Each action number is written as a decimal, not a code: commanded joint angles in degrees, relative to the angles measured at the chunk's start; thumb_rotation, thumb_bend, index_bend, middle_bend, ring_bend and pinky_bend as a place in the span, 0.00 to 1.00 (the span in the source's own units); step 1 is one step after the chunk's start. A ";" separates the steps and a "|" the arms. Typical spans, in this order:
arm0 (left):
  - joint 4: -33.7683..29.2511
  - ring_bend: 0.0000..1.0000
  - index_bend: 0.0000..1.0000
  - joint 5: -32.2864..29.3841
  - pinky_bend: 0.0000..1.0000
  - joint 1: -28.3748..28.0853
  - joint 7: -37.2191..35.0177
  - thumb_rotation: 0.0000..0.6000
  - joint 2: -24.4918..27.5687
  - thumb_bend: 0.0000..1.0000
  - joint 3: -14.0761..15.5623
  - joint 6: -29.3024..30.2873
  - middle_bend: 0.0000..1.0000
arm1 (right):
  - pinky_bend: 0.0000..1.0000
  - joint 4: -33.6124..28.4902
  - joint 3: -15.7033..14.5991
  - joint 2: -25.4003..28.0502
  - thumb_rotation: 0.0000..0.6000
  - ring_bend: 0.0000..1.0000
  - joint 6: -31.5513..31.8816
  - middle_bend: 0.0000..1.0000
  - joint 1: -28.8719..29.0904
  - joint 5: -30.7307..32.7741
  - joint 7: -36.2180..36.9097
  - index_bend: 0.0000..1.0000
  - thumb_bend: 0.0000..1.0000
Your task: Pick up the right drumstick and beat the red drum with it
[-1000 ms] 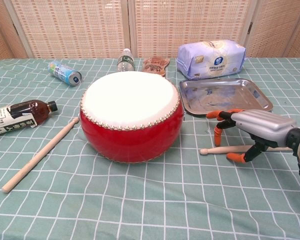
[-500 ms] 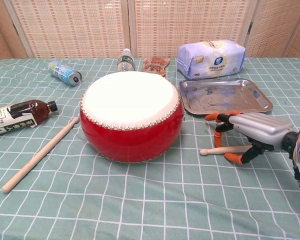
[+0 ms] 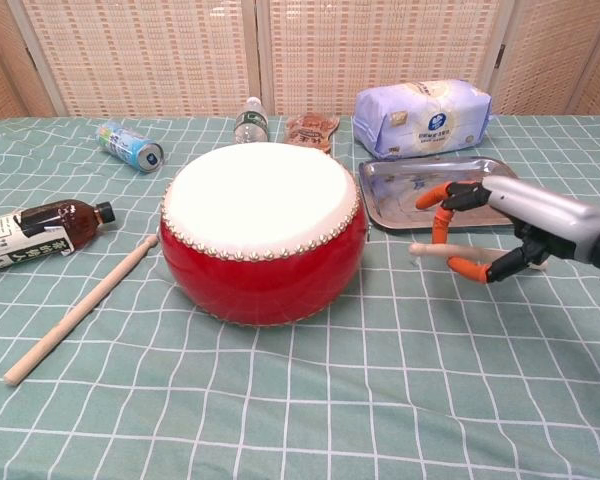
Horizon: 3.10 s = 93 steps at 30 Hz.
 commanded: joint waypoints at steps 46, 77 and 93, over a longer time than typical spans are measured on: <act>-0.75 0.00 0.00 0.31 0.00 1.52 0.25 1.00 0.78 0.24 0.00 2.13 0.00 | 0.25 34.27 -5.48 -10.08 1.00 0.23 8.82 0.31 1.92 -7.16 101.68 0.45 0.36; 0.59 0.00 0.00 -0.29 0.00 2.05 -0.67 1.00 0.51 0.24 0.17 1.37 0.00 | 0.39 33.78 -9.26 -12.83 1.00 0.42 8.60 0.47 2.49 -8.85 89.14 0.68 0.12; 0.49 0.00 0.00 -0.26 0.00 1.82 -0.71 1.00 0.60 0.24 0.11 0.88 0.00 | 0.42 36.40 -11.55 -14.94 1.00 0.47 6.01 0.53 3.04 -9.77 87.77 0.82 0.12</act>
